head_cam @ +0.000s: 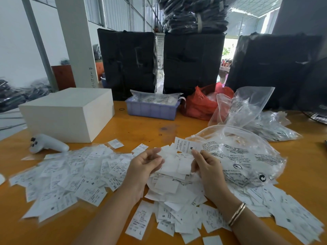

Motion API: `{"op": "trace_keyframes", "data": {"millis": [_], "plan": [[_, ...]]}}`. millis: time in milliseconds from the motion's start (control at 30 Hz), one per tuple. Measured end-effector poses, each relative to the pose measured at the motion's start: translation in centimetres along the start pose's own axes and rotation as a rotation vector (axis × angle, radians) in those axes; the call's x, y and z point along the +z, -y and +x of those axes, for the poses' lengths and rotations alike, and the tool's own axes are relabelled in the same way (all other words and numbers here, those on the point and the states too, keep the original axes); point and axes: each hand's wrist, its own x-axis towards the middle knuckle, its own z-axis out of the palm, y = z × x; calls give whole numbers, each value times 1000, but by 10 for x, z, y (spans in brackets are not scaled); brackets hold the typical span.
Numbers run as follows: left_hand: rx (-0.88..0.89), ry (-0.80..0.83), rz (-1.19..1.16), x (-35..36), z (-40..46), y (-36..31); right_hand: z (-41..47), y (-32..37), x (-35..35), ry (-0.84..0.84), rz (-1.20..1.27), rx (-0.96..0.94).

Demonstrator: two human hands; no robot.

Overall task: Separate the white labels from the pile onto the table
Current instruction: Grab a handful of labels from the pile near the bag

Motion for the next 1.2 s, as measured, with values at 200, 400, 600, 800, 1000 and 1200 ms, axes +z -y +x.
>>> {"op": "trace_keyframes", "data": {"millis": [200,400,600,800,1000,1200], "plan": [[3,-49,14,3,-1,-1,-6,8,6,-11,35,51],[-9,-112,-28,3,0,-3,-14,9,13,63,161,71],[-45,-160,-87,3,0,-5,-15,6,18,83,171,46],[-65,-118,-41,5,-2,-4,-14,4,18,32,84,37],[-62,-95,-28,6,-3,-4,-11,4,17,-60,134,32],[-86,-98,-13,5,-4,-4,-11,6,17,-44,246,13]]}}
